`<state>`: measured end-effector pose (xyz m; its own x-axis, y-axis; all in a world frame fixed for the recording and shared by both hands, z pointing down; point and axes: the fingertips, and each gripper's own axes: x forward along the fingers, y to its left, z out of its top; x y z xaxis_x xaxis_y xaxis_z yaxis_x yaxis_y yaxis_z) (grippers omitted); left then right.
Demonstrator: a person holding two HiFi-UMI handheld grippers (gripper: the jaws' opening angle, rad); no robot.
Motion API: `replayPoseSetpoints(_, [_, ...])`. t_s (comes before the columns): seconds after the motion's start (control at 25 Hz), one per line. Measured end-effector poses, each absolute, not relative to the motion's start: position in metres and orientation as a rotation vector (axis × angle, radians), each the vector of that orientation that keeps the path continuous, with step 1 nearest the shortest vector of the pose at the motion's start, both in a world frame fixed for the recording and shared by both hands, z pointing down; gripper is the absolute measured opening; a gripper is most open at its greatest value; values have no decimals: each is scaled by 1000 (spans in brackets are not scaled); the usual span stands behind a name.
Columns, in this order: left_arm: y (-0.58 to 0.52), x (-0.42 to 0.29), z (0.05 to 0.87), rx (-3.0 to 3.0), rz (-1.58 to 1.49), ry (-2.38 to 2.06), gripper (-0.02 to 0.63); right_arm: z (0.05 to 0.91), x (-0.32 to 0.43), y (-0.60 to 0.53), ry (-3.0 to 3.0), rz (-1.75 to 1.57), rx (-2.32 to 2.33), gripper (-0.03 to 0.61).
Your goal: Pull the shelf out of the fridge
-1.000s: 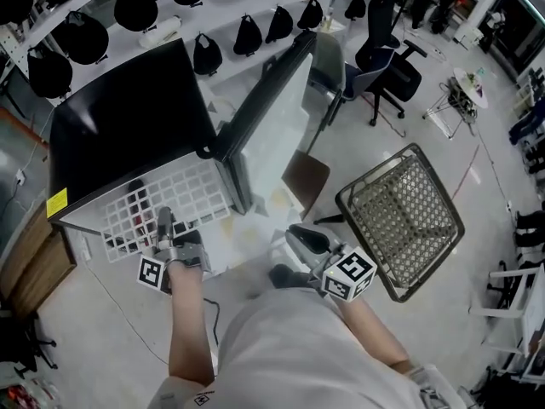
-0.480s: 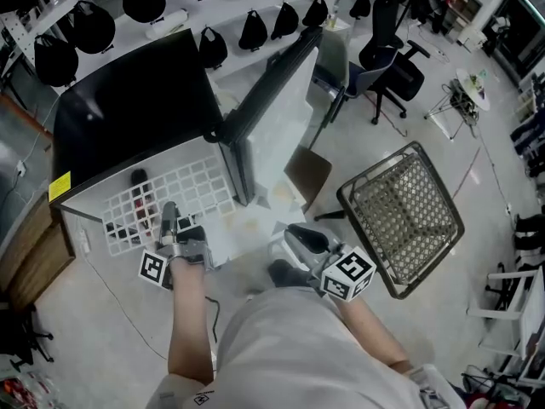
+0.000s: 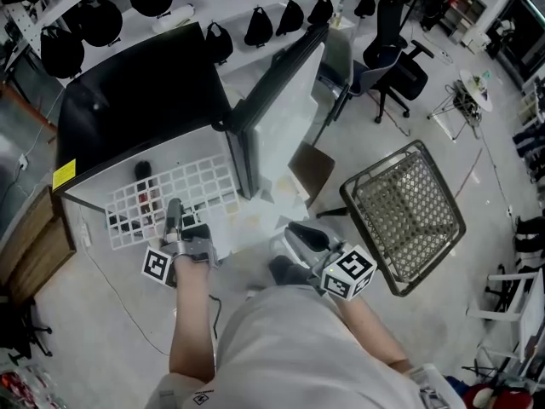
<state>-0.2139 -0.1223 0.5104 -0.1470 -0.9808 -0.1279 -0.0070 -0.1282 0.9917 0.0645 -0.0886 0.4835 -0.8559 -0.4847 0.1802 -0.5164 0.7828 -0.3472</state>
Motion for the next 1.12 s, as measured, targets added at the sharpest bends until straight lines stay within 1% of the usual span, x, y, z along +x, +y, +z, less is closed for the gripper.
replayPoseSetpoints(0.2, [-104,-205,510,1223,-1428,-1222,29,482,62,-81,-2889,600,804,49])
replayPoseSetpoints(0.56, [-53,-185,541,1225,-1407,-1194,31,497,43,-59,-2874,633,708,49])
replayPoseSetpoints(1.12, [51,-235,552,1151,-1483,-1371,31,507,-26,-14,-2874,617,368,49])
